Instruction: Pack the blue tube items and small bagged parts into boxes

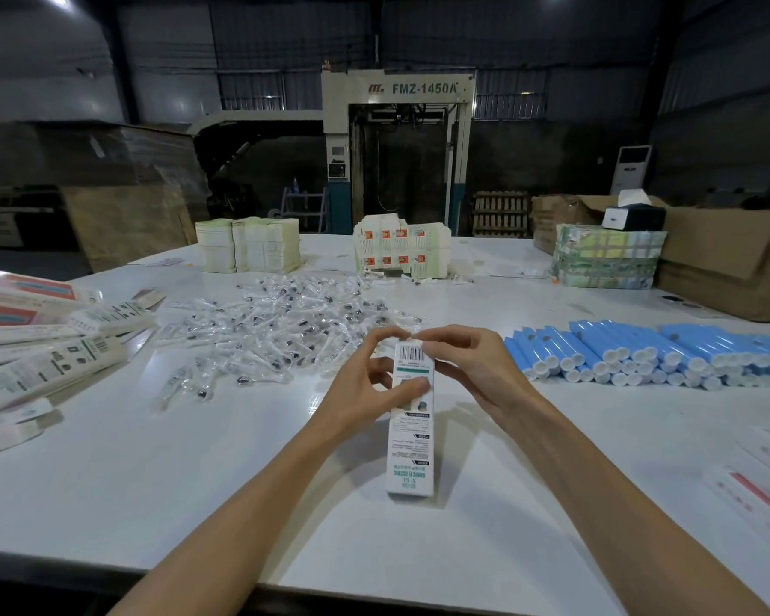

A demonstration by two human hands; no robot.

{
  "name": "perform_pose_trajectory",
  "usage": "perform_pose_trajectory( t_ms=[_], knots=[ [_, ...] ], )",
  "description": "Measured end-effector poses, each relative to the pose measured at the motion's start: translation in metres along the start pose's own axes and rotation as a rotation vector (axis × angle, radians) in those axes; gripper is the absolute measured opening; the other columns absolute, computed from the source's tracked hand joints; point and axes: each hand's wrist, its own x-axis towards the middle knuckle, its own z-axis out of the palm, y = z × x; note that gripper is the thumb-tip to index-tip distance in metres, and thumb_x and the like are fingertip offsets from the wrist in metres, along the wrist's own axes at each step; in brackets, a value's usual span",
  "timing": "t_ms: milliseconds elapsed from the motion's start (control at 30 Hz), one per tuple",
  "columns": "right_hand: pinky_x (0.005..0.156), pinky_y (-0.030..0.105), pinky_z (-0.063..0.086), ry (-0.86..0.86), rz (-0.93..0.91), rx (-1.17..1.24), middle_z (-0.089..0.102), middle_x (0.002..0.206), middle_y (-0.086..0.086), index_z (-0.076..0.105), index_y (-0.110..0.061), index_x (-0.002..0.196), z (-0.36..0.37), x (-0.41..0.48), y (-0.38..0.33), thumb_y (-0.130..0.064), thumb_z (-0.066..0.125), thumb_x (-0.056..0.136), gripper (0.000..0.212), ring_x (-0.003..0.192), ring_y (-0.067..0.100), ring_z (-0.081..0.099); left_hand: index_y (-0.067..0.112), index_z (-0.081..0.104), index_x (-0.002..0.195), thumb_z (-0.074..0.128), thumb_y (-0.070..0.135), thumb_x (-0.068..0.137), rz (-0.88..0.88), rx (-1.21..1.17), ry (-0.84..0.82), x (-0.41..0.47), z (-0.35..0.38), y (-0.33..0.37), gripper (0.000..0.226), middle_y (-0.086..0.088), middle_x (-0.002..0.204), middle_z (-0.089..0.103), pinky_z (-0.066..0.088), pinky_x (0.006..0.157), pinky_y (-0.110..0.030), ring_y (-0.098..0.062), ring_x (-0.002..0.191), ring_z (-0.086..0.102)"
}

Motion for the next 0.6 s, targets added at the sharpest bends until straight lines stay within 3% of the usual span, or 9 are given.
perform_pose_trajectory(
  t_ms=[100,200,433,600],
  knots=[
    [0.090,0.035,0.061,0.000,-0.004,0.034,0.078,0.112,0.013,0.076,-0.006,0.116,0.002,-0.002,0.003,-0.009,0.069,0.099,0.019,0.108,0.027,0.075,0.043,0.046,0.148,0.089,0.044,0.087,0.013,-0.012,0.031,0.002,0.000,-0.001,0.075,0.000,0.105,0.082,0.063,0.085,-0.041,-0.035,0.094,0.072],
    [0.083,0.033,0.062,0.027,-0.006,0.045,0.079,0.109,0.012,0.077,-0.007,0.115,0.006,-0.003,0.003,-0.014,0.067,0.102,0.018,0.104,0.027,0.076,0.046,0.046,0.151,0.089,0.045,0.086,0.035,-0.005,0.037,0.001,-0.001,-0.001,0.077,0.002,0.109,0.082,0.061,0.086,-0.031,-0.030,0.097,0.072],
    [0.079,0.037,0.064,0.114,0.034,-0.014,0.079,0.095,0.018,0.078,0.003,0.102,0.004,0.002,-0.006,-0.009,0.076,0.093,0.015,0.092,0.033,0.078,0.041,0.043,0.151,0.090,0.049,0.085,0.025,0.013,-0.017,0.001,-0.001,0.000,0.082,0.001,0.111,0.081,0.063,0.092,-0.045,-0.033,0.099,0.072],
    [0.079,0.037,0.065,0.088,0.000,-0.125,0.080,0.091,0.014,0.080,-0.002,0.096,0.003,0.006,-0.008,-0.009,0.075,0.094,0.009,0.089,0.030,0.079,0.037,0.049,0.143,0.090,0.049,0.084,0.008,0.027,-0.003,0.001,-0.001,0.000,0.073,0.000,0.107,0.082,0.064,0.089,-0.054,-0.035,0.093,0.073]
  ],
)
